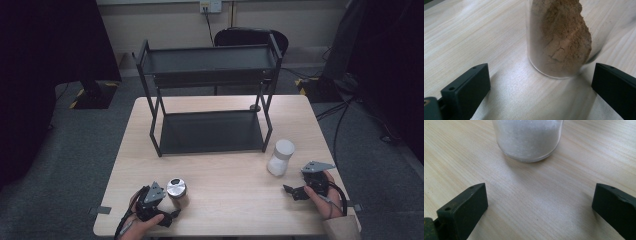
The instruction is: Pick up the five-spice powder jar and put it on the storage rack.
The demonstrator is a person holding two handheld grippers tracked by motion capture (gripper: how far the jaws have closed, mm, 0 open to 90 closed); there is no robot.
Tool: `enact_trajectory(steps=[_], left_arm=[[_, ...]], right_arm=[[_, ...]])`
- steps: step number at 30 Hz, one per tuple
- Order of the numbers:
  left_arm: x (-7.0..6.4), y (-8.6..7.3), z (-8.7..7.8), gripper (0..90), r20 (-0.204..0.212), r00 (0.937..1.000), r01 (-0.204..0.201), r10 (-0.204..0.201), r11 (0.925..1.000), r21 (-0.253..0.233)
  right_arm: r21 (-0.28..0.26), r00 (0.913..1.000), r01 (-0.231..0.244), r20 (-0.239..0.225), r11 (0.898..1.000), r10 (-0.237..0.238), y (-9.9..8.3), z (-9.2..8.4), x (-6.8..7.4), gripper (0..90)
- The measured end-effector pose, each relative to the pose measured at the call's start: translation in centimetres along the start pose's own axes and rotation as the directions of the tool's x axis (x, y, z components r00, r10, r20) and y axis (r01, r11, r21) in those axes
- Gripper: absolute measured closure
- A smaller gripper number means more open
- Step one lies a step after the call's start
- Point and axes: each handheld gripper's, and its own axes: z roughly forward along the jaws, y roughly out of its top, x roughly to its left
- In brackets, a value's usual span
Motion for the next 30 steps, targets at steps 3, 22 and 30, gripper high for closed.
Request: enact_trajectory(steps=[3,22,30], left_arm=[[0.04,-0.04,-0.10,1.4,0.002,1.0000,0.004,-0.004,1.0000,-0.003],[0.41,0.14,-0.19,1.4,0.049,0.9981,0.040,-0.037,0.9978,-0.053],[0.42,0.28,0.14,1.4,0.058,0.9969,0.058,-0.054,0.9954,-0.076]], right_arm=[[0.000,1.0000,0.000,0.000,1.000,0.000,0.00,0.00,0.00,0.0],[0.000,1.0000,0.000,0.000,1.000,0.000,0.00,0.00,0.01,0.0],[0.000,1.0000,0.000,0.000,1.000,0.000,0.00,0.00,0.01,0.0]])
